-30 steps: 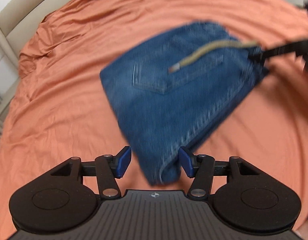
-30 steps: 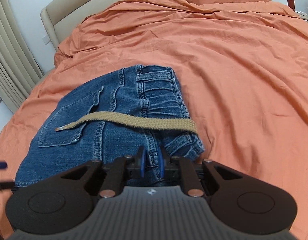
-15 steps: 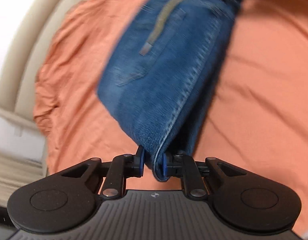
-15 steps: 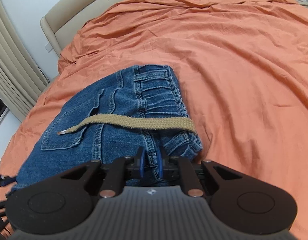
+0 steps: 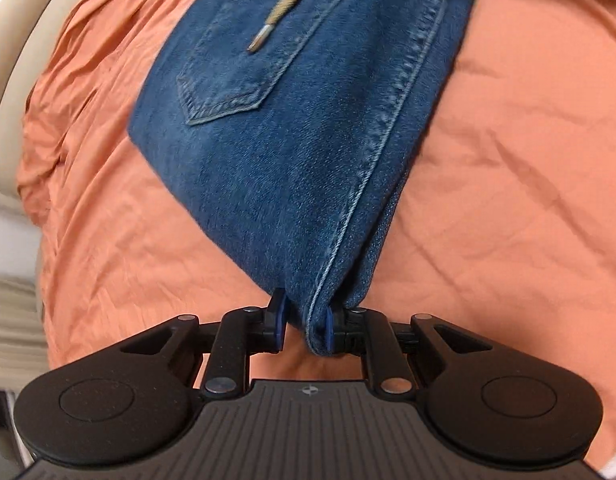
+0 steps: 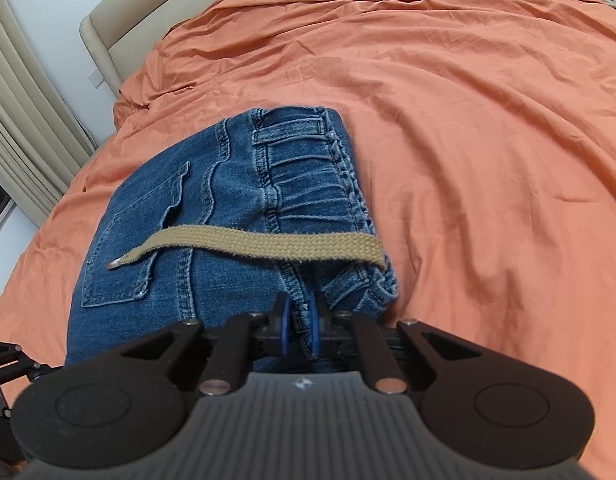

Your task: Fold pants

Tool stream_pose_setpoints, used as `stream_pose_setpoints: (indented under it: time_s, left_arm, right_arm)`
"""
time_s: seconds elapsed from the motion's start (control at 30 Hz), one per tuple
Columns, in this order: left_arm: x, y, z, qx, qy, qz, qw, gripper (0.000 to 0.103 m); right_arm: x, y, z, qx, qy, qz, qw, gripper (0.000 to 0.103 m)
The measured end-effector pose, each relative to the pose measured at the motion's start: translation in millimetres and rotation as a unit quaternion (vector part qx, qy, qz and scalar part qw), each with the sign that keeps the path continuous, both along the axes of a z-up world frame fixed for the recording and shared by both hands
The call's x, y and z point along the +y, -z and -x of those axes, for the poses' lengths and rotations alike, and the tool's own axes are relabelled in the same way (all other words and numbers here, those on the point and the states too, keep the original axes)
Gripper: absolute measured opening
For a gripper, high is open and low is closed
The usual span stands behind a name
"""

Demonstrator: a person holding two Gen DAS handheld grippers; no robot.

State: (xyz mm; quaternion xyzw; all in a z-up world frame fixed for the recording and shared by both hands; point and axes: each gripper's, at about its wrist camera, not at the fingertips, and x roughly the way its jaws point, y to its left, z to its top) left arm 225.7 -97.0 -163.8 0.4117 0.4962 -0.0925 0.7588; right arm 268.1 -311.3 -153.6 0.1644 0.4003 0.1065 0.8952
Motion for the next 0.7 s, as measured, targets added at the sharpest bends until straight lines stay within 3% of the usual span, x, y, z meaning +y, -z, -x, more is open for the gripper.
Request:
stream_pose_setpoints:
  time_s: [0.1,0.23,0.3,0.43,0.5,0.6,0.7]
  left_arm:
    - [-1.0,-4.3,5.4,-0.006,-0.007,0.002,1.0000,0.020]
    - [1.9,-14.0,10.2,0.023,-0.024,0.020,0.9992,0.022]
    - [1.9,-20.1,14.7,0.033,-0.034,0.031,0.9984,0.031]
    - [7.5,-38.7,16.3,0.030,-0.060,0.064,0.9957,0.038]
    - [11.0,-52.1,12.5,0.018,-0.078,0.091,0.9926,0.044]
    - [17.1,-74.7,0.3,0.001,-0.112,0.141,0.9837,0.050]
    - [23.6,-92.0,-14.8,-0.020,-0.149,0.174,0.9733,0.055]
  right_arm:
    - [-0.3,-0.6,-0.1,0.000,0.000,-0.001,1.000,0.002]
    - [-0.5,-3.2,3.9,0.000,-0.001,0.002,1.000,0.002]
    - [-2.9,-4.6,6.1,0.003,-0.005,0.000,1.000,0.002]
    - [-10.8,-8.6,12.1,0.015,-0.006,-0.015,1.000,0.004]
    - [-13.9,-14.3,16.4,0.020,-0.006,-0.022,1.000,0.012]
    - [-18.2,-29.5,24.8,0.003,-0.007,-0.029,1.000,0.034]
    - [-27.1,-42.2,29.3,-0.024,0.002,-0.049,0.999,0.040]
